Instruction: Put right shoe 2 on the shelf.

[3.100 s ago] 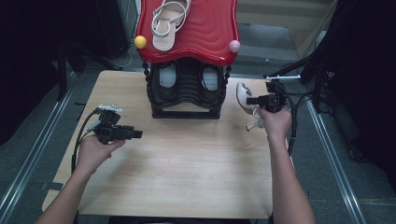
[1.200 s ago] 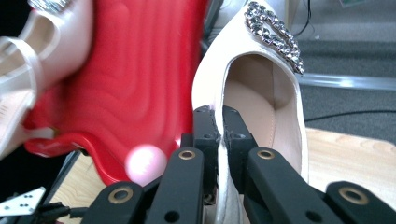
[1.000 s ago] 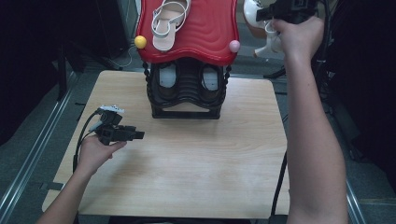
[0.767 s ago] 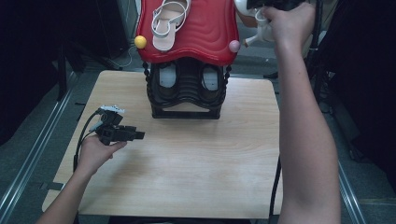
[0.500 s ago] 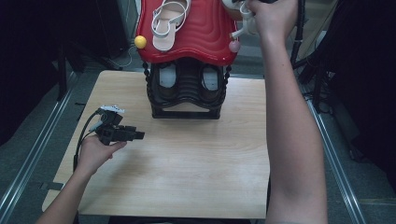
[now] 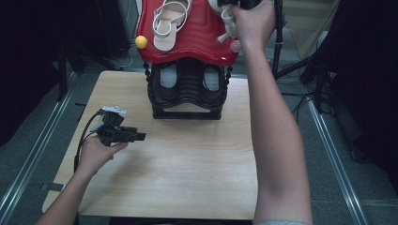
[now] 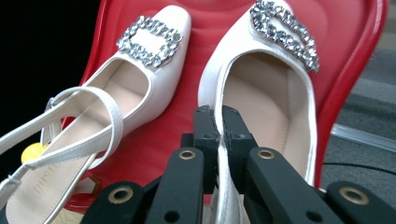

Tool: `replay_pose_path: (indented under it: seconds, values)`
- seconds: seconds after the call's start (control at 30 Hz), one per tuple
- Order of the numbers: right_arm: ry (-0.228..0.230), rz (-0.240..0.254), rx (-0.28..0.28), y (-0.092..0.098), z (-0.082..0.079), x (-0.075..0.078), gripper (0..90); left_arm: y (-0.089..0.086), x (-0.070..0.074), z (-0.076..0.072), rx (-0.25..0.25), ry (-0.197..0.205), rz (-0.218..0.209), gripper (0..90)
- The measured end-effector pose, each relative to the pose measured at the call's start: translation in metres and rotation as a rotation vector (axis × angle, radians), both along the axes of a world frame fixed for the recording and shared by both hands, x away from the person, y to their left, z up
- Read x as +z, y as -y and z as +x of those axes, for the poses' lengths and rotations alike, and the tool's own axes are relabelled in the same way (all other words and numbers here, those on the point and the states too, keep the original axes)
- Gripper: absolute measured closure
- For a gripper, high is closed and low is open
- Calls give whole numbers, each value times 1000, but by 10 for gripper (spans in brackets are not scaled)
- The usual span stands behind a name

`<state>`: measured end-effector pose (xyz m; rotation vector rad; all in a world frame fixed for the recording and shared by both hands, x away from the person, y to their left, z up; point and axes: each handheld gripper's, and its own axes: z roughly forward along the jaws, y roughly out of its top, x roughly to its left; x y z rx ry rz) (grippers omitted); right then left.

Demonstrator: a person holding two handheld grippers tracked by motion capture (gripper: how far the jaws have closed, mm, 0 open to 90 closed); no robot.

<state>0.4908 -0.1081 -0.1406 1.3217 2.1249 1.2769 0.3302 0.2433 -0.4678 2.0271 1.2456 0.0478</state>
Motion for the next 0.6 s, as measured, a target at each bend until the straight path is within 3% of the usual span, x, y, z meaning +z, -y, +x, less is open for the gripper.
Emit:
replay_pose_path:
  seconds: [0.6]
  values:
    - [41,-66,24,-26,-2,-26,883,1,-1,0,-5,-3,7,454]
